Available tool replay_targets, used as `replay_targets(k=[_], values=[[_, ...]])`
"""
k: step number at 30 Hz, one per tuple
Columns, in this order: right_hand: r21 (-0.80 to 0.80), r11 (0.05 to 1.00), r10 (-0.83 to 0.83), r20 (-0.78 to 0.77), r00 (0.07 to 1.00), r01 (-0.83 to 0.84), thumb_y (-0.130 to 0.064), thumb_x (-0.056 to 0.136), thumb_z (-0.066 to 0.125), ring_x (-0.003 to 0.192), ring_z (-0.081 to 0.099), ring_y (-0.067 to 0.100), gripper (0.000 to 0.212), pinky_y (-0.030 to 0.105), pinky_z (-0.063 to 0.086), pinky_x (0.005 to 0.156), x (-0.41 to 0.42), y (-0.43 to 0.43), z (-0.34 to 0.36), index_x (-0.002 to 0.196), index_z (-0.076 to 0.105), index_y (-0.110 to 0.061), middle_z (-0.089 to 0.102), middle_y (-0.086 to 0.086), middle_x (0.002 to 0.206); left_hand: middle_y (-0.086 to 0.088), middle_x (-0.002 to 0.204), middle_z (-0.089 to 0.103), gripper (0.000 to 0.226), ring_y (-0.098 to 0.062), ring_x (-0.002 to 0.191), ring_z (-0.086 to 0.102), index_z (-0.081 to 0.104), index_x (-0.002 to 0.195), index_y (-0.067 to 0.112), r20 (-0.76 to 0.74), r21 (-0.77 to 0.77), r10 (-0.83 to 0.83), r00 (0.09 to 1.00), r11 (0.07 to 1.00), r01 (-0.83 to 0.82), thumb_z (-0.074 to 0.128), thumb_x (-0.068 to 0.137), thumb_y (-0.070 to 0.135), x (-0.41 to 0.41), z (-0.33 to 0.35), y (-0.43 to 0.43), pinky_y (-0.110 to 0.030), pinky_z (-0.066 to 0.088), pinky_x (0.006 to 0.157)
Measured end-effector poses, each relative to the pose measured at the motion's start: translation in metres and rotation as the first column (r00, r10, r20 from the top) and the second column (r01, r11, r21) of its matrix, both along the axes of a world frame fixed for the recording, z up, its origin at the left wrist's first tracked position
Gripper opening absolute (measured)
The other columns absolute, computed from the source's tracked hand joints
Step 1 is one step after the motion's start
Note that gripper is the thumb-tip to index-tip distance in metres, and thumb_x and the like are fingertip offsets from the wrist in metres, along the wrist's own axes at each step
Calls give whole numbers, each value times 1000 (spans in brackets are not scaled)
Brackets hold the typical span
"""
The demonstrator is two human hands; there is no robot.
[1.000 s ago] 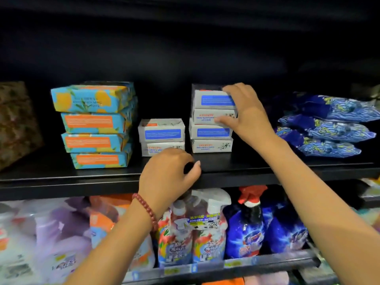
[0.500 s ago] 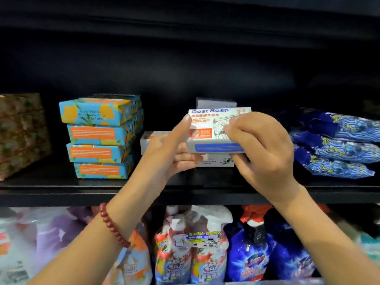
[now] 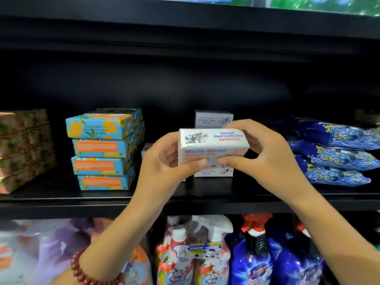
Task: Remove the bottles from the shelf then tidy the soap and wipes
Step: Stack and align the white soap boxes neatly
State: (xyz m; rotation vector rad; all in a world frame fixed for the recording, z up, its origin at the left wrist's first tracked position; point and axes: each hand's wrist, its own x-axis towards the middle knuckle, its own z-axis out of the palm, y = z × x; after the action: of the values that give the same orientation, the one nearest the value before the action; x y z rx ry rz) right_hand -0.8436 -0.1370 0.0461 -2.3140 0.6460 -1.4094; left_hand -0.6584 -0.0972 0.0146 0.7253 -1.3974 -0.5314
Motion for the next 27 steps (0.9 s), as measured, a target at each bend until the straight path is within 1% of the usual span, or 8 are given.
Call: replay_targets(k=[4, 7, 9, 12, 16, 18, 20, 27], values=[[-257, 954, -128, 106, 986, 152, -14, 67, 79, 94, 60, 4, 35, 13, 47, 77, 7, 5, -11, 98, 62, -11, 65, -8, 95, 0, 105, 71, 67, -11, 98, 67, 59, 117, 22, -96, 153, 9, 995, 988, 6, 76, 55, 41, 3, 2, 6, -23, 54, 77], [-526, 827, -145, 140, 979, 198, -3, 71, 72, 101, 57, 11, 32, 13, 43, 89, 10, 1, -22, 100, 59, -1, 60, 4, 103, 0, 97, 74, 38, -17, 97, 68, 77, 93, 24, -274, 338, -168, 947, 905, 258, 76, 66, 50, 2, 7, 12, -23, 56, 75], [-606, 777, -104, 142, 984, 170, 8, 72, 66, 107, 56, 18, 36, 22, 44, 94, 13, -2, -27, 104, 54, -4, 58, 8, 107, -1, 98, 74, 20, -14, 96, 68, 78, 88, 24, -271, 346, -266, 925, 870, 352, 73, 78, 41, 2, 8, 14, -23, 55, 73], [-640, 754, -106, 103, 989, 148, 14, 70, 66, 117, 53, 21, 45, 31, 45, 98, 16, -5, -32, 106, 51, -8, 57, 10, 115, -11, 108, 70, 34, -19, 100, 67, 70, 107, 3, -315, 297, -285, 905, 877, 379, 66, 75, 16, 8, 5, 16, -24, 55, 74], [-325, 943, -110, -92, 990, 74, -34, 68, 75, 133, 37, 7, 74, 22, 35, 106, 9, 1, -28, 135, 41, -27, 41, -7, 143, -15, 104, 71, 60, -26, 97, 69, 56, 119, 3, -262, 232, -183, 948, 941, 246, 74, 61, 1, 13, -1, 17, -27, 57, 73], [70, 995, 73, -45, 996, -70, -45, 59, 78, 126, 43, -4, 93, 16, 40, 99, 9, 9, -22, 137, 28, -44, 46, -29, 134, -12, 97, 73, 66, -25, 92, 71, 55, 115, 9, -189, 175, -112, 976, 974, 146, 79, 55, -1, 14, -3, 16, -28, 58, 70], [229, 962, 139, 54, 989, -148, -43, 63, 82, 111, 55, -7, 89, 12, 46, 86, 10, 7, -18, 135, 30, -42, 57, -34, 116, -4, 98, 73, 66, -21, 91, 71, 55, 113, 14, -124, 141, -83, 989, 985, 100, 81, 53, 0, 13, -5, 16, -28, 58, 66], [-15, 999, 34, 96, 995, -32, -6, 64, 84, 95, 65, 10, 41, 20, 50, 81, 18, 9, -17, 93, 60, -24, 68, -11, 96, 7, 109, 69, 81, -9, 102, 65, 57, 117, 25, -20, 153, -27, 999, 988, 30, 83, 45, 51, 19, -6, 13, -20, 52, 78]])
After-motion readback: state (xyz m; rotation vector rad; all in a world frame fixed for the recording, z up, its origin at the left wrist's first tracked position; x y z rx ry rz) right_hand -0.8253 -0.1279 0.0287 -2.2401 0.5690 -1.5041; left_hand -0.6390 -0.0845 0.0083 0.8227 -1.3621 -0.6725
